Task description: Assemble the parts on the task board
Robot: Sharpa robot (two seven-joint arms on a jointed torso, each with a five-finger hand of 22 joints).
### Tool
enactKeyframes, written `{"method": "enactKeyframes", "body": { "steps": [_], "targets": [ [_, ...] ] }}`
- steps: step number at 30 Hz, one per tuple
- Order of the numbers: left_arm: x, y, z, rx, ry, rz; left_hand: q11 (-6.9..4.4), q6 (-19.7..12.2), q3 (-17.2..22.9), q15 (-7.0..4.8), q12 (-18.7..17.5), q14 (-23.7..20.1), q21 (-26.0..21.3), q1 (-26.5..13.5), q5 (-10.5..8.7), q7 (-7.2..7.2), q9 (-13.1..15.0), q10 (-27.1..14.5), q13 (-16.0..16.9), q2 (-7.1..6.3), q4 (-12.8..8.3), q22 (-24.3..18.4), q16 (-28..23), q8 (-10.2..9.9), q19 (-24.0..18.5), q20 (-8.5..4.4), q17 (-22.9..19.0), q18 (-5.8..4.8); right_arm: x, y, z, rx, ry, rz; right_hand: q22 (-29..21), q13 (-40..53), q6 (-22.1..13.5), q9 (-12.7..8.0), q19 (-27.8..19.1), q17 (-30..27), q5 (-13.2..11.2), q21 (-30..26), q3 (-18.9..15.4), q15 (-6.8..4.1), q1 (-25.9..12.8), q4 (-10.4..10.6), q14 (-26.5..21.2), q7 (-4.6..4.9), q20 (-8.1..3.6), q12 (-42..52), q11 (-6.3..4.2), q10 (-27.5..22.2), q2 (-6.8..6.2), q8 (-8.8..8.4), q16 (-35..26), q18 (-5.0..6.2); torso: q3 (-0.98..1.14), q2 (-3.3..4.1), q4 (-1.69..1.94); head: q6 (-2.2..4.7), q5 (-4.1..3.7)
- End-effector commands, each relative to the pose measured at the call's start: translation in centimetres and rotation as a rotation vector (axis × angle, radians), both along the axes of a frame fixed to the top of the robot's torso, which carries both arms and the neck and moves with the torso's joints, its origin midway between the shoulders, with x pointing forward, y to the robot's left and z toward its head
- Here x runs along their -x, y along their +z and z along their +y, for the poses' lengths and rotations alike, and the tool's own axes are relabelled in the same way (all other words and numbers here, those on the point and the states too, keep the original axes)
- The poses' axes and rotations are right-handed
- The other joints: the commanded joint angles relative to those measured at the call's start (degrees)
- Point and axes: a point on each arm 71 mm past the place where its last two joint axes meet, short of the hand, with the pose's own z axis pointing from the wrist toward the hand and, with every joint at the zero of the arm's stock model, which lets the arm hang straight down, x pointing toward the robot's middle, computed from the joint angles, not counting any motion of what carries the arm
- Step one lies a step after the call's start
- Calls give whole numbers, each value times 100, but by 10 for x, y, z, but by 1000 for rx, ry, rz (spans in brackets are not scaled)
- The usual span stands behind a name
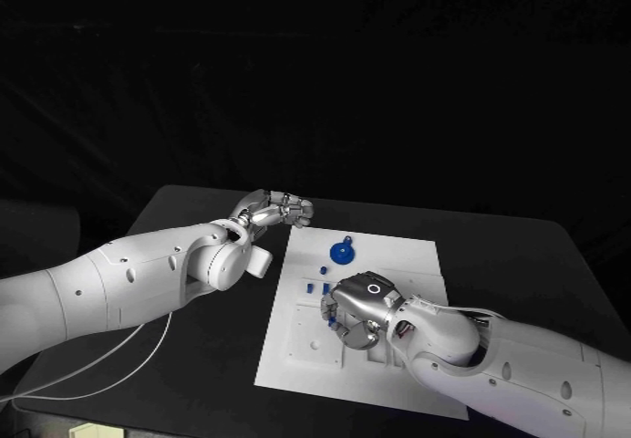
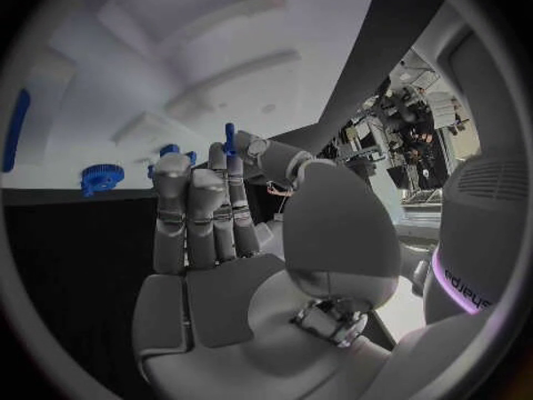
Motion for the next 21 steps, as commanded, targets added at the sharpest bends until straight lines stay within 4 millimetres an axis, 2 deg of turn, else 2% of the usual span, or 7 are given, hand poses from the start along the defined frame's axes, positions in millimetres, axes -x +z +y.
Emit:
{"method": "enactKeyframes", "body": {
  "steps": [1, 15, 21],
  "targets": [
    [-1, 3, -1, 12, 1, -14, -15, -46, -28, 12, -23, -2, -33, 5, 17, -12, -7, -34, -8, 11, -5, 8, -41, 28, -8, 36, 8, 99, 1, -3, 1, 27, 16, -11, 9, 5, 26, 9, 14, -10, -21, -26, 46, -40, 24, -3, -19, -9, -45, 28, 41, 245, -3, 30, 23, 349, 7, 2, -7, -50, 45],
    [-1, 2, 0, 11, -1, -9, -11, -57, -30, 15, -27, -4, -41, 2, 16, -8, -10, -43, -11, 4, 5, 8, -58, 27, -5, 40, 13, 101, -1, -8, -4, 49, 5, -6, 10, 8, 24, 11, 15, -11, -20, -27, 44, -40, 24, -10, -18, -9, -49, 25, 41, 246, 2, 31, 22, 349, -4, 0, -6, -83, 56],
    [-1, 2, -1, 11, -2, -9, -9, -62, -31, 17, -29, -5, -44, -1, 16, -6, -12, -46, -12, 3, 10, 8, -65, 27, -4, 41, 15, 101, 0, -13, -3, 58, 5, -6, 10, 9, 24, 12, 16, -12, -20, -28, 43, -40, 24, -12, -18, -9, -50, 24, 41, 246, 4, 31, 22, 349, 0, -2, -2, -106, 74]
  ]
}}
